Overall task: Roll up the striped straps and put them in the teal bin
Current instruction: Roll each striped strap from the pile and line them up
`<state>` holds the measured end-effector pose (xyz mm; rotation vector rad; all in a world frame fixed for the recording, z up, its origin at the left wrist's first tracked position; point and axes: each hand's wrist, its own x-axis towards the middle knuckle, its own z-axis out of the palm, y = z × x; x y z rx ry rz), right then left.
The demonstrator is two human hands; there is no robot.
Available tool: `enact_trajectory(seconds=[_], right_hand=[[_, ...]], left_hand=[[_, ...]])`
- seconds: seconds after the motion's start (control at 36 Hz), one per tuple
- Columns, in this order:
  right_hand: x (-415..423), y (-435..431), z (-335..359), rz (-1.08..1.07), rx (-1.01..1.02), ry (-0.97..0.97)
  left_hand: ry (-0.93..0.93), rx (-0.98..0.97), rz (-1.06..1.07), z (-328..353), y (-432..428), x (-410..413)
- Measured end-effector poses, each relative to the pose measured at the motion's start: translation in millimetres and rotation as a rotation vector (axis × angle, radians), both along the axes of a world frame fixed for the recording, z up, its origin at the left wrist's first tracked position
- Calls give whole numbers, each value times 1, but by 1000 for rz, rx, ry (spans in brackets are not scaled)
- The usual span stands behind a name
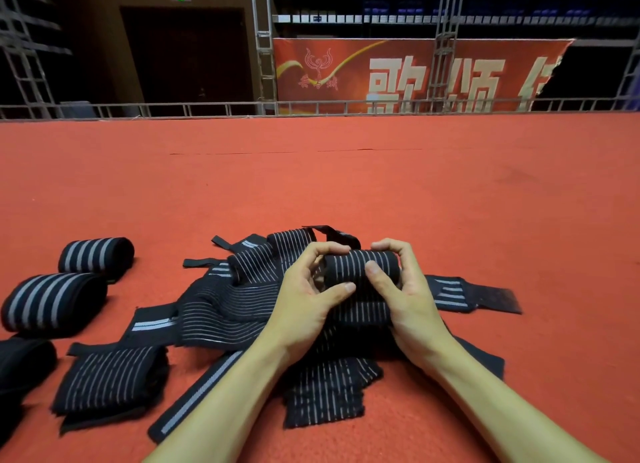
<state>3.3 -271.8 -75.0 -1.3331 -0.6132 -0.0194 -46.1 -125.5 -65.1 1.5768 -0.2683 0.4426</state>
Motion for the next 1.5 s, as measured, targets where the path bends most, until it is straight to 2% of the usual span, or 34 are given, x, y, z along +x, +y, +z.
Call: enact_trajectory(seconds=[0.17,0.31,0.56,0.81,1.03,1.28,1.42,1.5], right_hand=[[0,-1,1,-10,-1,-7],[-2,-2,1,-4,7,-31],[-2,-2,2,107,64,47],[-1,-2,1,-15,10,-3],[1,-3,0,26,33,33],[2,-3,-1,57,58,78],[1,-5,0,57,44,48],[0,-6,2,7,-31,-26]], left_hand=[[64,-110,-55,-5,0,6],[126,-165,7,-2,-4,7],[30,-198,41,-4,-1,8],[138,-198,-6,-2,-3,7],[117,-193,40,-3,1,8],[54,-93,71,-2,2,3],[49,8,66,1,0,0],[63,32,77,2,0,0]])
